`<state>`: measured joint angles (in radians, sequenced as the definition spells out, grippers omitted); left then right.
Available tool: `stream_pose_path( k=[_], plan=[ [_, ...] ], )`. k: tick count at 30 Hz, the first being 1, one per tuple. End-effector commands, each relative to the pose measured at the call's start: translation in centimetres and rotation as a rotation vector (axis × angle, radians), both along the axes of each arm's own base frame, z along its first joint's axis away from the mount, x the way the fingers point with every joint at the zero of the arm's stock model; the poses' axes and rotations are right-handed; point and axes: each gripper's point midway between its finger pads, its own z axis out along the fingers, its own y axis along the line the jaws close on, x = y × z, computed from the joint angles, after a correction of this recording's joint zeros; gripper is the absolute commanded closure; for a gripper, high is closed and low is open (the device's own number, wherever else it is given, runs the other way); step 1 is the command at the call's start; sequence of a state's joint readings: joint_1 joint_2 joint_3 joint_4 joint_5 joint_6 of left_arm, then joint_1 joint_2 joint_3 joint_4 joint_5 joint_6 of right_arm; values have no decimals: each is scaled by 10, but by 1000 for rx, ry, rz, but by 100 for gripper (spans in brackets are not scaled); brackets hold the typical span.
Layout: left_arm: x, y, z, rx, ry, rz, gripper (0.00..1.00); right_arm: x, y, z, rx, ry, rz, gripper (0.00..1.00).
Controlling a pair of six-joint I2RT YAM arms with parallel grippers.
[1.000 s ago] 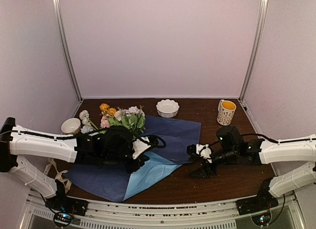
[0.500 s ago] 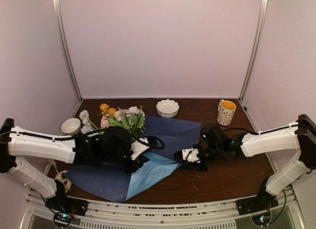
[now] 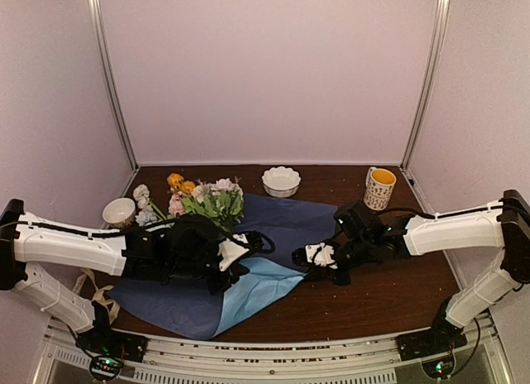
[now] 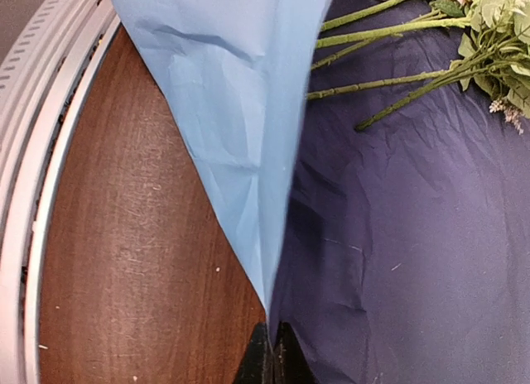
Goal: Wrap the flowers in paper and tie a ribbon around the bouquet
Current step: Adjust the bottom corner of the flattened wrapping paper at the center of the board.
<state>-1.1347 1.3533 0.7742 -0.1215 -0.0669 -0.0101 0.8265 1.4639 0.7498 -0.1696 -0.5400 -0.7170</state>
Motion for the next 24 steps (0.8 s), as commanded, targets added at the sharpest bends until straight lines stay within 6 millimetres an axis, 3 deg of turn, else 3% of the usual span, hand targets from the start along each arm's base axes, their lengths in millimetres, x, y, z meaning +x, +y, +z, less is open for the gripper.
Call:
stream_pose_path(
  k=[1,6,16,18,21,24],
  plan=[
    [4,6,5,-15,-45,11,100,-9,2,14,7,193,-55,100],
    [1,4,4,-15,-41,-14,100,-6,-1,22,-4,289,-165,100],
    [5,5,-4,9,-55,-8,100,6,-35,-7,-241,453,-374,100],
    [4,4,-4,9,-51,-18,100,8,-35,-8,-247,454,-379,94],
    [1,-5,-1,-6,-29,-48,100,9,-30,5,-206,473,-363,85],
    [-1,-11,-3,-9,-18,-69,100,18,-23,35,-79,510,-365,73]
  ],
)
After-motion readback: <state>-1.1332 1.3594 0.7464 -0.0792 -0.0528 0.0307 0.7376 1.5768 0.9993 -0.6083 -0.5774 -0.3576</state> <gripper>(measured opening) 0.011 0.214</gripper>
